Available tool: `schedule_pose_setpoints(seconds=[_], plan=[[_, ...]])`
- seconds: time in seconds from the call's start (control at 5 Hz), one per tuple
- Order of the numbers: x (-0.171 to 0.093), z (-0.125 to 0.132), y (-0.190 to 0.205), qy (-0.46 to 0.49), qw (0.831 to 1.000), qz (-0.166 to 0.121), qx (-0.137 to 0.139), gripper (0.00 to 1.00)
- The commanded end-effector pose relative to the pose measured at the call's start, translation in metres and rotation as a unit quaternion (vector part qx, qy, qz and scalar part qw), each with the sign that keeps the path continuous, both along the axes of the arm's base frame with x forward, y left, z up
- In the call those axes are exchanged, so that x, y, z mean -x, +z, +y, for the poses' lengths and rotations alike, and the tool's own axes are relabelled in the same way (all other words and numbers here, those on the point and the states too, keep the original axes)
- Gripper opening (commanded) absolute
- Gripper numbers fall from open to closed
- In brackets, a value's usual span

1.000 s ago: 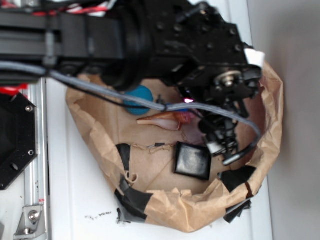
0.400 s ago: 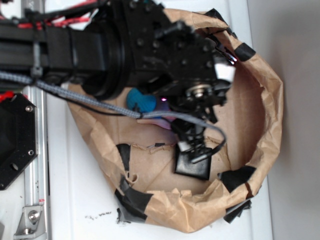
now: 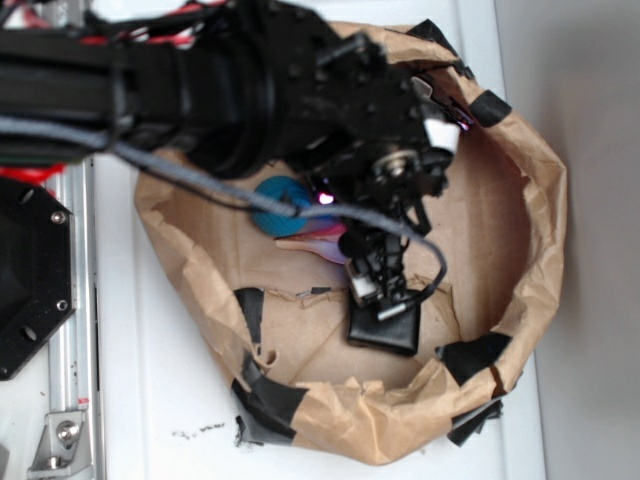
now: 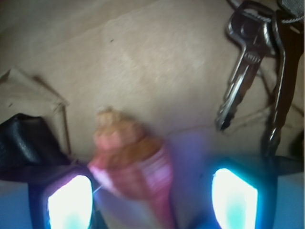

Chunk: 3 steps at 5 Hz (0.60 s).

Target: Grab the shell.

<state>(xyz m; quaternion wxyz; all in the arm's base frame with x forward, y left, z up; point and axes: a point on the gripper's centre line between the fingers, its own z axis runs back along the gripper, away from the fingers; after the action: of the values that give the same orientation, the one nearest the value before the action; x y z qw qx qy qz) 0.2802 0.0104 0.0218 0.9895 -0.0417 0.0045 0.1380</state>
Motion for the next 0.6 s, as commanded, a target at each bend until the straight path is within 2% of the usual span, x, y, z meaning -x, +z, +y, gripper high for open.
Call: schedule_pose_setpoints(seconds=[0.0,0.4], plan=[[0.000,0.014,0.002,-0.011,1.000,0.004,-0.012,0.00],[-0.005,0.010,0.059,-0.018,0.999,-0.040,0.003,0.00]])
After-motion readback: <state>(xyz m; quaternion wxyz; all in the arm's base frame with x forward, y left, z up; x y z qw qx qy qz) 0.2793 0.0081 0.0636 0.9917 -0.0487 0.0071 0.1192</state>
